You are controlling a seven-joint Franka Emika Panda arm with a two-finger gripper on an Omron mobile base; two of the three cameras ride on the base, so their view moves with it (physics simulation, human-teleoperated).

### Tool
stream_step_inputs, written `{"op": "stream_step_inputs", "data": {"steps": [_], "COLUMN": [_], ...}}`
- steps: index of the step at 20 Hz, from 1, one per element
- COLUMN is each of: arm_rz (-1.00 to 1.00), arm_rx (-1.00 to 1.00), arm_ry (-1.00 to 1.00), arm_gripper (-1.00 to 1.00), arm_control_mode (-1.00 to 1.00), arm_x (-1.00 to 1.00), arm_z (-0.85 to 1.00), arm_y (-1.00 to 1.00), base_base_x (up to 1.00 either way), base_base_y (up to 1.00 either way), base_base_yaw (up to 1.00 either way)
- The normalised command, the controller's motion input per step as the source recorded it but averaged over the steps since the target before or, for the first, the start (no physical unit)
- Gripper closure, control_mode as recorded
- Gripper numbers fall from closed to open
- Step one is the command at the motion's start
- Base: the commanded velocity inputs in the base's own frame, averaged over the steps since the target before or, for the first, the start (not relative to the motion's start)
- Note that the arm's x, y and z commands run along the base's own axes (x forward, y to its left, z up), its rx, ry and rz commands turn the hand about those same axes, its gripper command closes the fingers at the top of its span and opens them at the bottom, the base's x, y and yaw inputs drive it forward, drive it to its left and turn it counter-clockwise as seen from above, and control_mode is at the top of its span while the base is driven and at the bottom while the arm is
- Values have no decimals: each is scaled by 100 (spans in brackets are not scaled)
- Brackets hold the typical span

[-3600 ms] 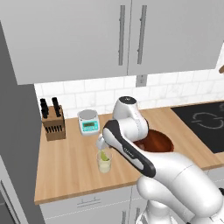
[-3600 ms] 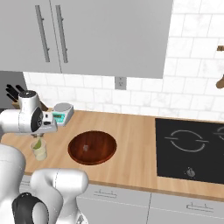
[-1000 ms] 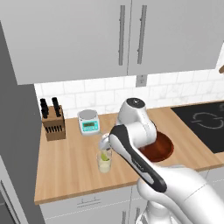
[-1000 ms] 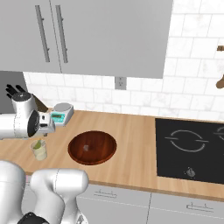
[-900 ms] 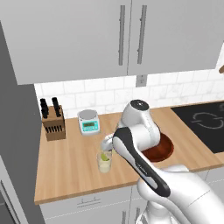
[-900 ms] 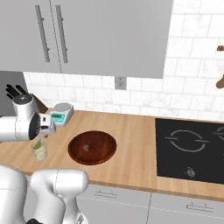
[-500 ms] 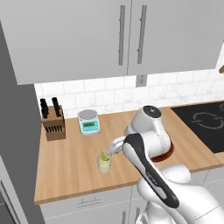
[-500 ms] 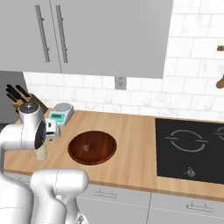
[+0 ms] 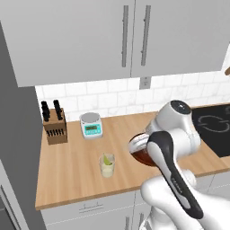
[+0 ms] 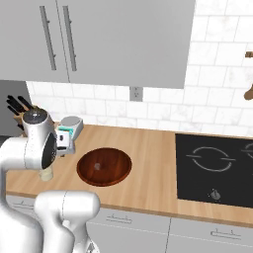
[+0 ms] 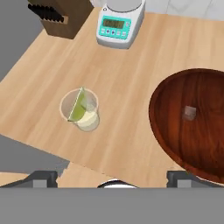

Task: Grab a lemon wedge from the fridge and one ice cube from the ice bowl, and put them in the glass of lemonade.

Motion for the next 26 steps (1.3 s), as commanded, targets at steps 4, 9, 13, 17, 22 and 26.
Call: {"op": "stream_step_inputs", "data": {"steps": [4, 9, 13, 17, 22, 26], "arm_rz": [-18, -22, -20, -9, 0, 0], "arm_rx": [0, 0, -1, -2, -1, 0], "arm_ry": [-1, -7, -19, -20, -29, -14], "arm_gripper": [-100, -100, -100, -100, -100, -100], "arm_control_mode": [-100, -100, -100, -100, -100, -100], "arm_x": [-55, -76, -97, -90, -54, 11], "arm_z": [89, 41, 15, 30, 56, 59], "arm_y": [-54, -45, -26, -10, -9, -41], "base_base_x": [0, 0, 0, 0, 0, 0], "base_base_y": [0, 0, 0, 0, 0, 0], "base_base_yaw": [0, 0, 0, 0, 0, 0]}}
